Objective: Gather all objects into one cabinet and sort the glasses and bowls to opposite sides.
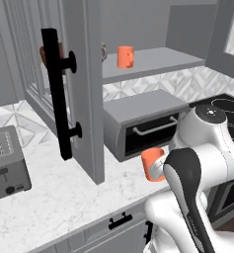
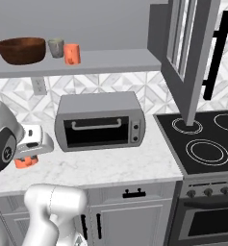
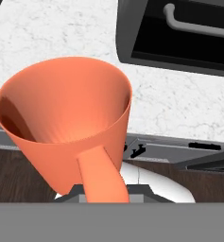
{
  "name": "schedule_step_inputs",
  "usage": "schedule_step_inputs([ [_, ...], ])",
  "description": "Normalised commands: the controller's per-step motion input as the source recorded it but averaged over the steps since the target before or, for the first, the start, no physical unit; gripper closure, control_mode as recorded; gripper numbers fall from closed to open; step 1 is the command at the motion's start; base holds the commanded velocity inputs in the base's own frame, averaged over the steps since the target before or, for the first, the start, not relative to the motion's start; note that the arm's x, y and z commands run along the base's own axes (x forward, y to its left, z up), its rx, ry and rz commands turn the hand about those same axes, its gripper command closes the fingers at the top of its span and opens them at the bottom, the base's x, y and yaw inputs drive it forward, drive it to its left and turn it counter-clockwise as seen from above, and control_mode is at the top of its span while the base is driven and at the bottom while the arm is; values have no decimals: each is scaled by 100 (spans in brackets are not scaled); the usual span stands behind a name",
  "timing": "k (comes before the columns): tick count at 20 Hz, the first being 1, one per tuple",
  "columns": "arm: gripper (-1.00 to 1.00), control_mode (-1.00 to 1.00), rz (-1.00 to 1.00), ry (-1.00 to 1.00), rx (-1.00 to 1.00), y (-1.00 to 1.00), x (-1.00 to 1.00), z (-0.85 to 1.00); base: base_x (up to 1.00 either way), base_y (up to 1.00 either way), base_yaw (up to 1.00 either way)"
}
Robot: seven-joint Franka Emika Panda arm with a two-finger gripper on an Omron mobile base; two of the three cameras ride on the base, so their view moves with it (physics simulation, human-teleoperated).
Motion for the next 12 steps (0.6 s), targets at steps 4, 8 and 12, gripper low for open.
schedule_step_inputs([
  [4,100,100,0,0,0,0,0,0,0,0,0],
  [8,100,100,0,0,0,0,0,0,0,0,0],
  [12,100,100,0,0,0,0,0,0,0,0,0],
])
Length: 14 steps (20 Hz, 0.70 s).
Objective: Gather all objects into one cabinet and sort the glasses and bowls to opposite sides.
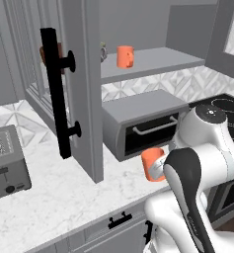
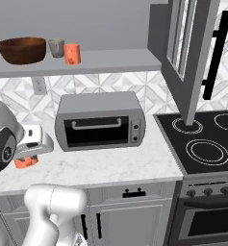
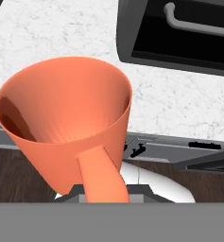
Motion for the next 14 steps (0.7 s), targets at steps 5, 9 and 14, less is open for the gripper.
schedule_step_inputs([
  [5,100,100,0,0,0,0,0,0,0,0,0],
  [9,100,100,0,0,0,0,0,0,0,4,0],
  [14,100,100,0,0,0,0,0,0,0,0,0],
])
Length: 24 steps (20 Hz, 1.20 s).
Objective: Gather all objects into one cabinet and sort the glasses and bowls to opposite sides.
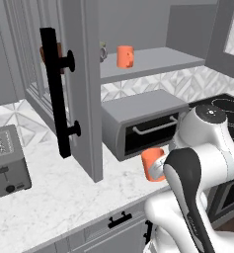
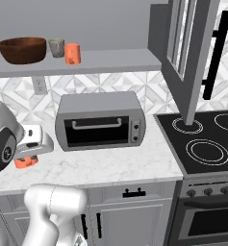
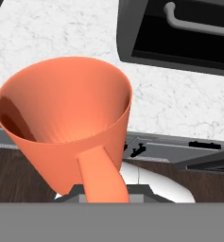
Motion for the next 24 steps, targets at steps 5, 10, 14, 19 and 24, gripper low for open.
schedule_step_inputs([
  [5,100,100,0,0,0,0,0,0,0,0,0],
  [10,100,-100,0,0,0,0,0,0,0,0,0],
  [14,100,-100,0,0,0,1,1,-2,0,0,0],
  [19,100,-100,0,0,0,0,0,-1,0,0,0],
  [24,100,-100,-2,-11,0,0,-1,13,0,0,0],
])
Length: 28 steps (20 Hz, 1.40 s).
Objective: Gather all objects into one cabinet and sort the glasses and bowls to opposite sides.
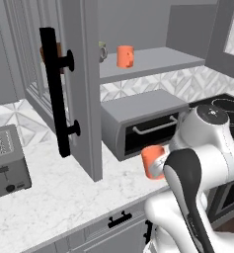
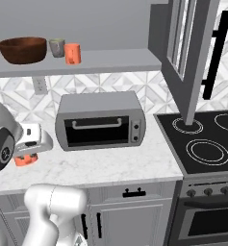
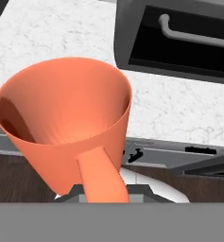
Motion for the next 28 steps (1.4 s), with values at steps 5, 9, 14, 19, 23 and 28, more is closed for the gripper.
schedule_step_inputs([
  [5,100,-100,-12,-29,0,-4,-1,58,0,0,0],
  [9,100,-100,-12,-33,0,0,-2,47,0,0,0],
  [14,100,-100,0,-7,0,-6,9,12,0,0,0],
  [19,100,-100,0,-10,16,-39,71,82,0,0,0],
  [23,100,-100,0,-1,8,-13,33,22,0,0,0],
  [28,100,-100,-1,-2,0,0,0,1,0,0,0],
])
